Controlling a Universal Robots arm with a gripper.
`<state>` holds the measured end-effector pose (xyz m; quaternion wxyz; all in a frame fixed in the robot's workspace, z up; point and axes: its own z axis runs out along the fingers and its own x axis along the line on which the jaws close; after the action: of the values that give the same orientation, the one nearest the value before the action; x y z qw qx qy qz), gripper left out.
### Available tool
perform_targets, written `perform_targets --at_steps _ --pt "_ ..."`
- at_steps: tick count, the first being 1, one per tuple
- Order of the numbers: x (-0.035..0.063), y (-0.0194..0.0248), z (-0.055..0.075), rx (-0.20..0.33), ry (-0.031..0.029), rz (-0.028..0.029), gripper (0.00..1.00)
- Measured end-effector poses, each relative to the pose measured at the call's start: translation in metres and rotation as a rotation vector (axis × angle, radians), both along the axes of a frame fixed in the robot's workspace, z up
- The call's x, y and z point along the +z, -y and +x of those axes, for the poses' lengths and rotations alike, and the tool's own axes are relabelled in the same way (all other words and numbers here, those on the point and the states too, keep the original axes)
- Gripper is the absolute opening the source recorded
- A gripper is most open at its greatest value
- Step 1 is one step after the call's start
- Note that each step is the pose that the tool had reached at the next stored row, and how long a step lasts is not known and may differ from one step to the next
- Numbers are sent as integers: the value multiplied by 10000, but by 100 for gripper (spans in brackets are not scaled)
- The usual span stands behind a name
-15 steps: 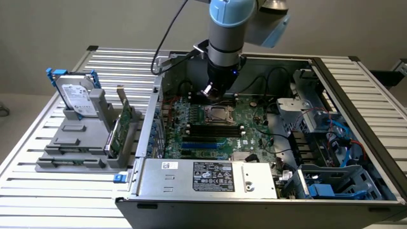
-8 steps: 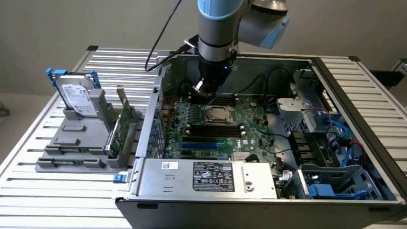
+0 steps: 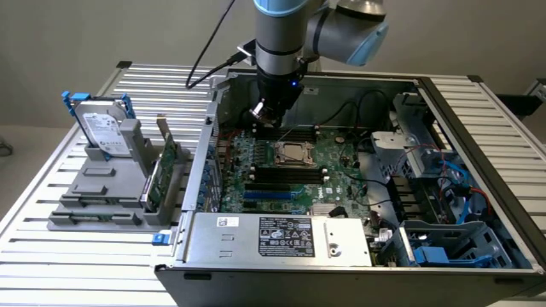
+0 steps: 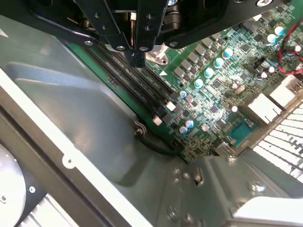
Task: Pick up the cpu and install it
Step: 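Install the first cpu locking lever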
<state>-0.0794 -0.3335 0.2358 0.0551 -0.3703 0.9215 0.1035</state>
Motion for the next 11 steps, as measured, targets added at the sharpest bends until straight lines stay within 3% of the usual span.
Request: perform_targets --at_steps 11 --pt "-3 0 -1 1 -1 -1 11"
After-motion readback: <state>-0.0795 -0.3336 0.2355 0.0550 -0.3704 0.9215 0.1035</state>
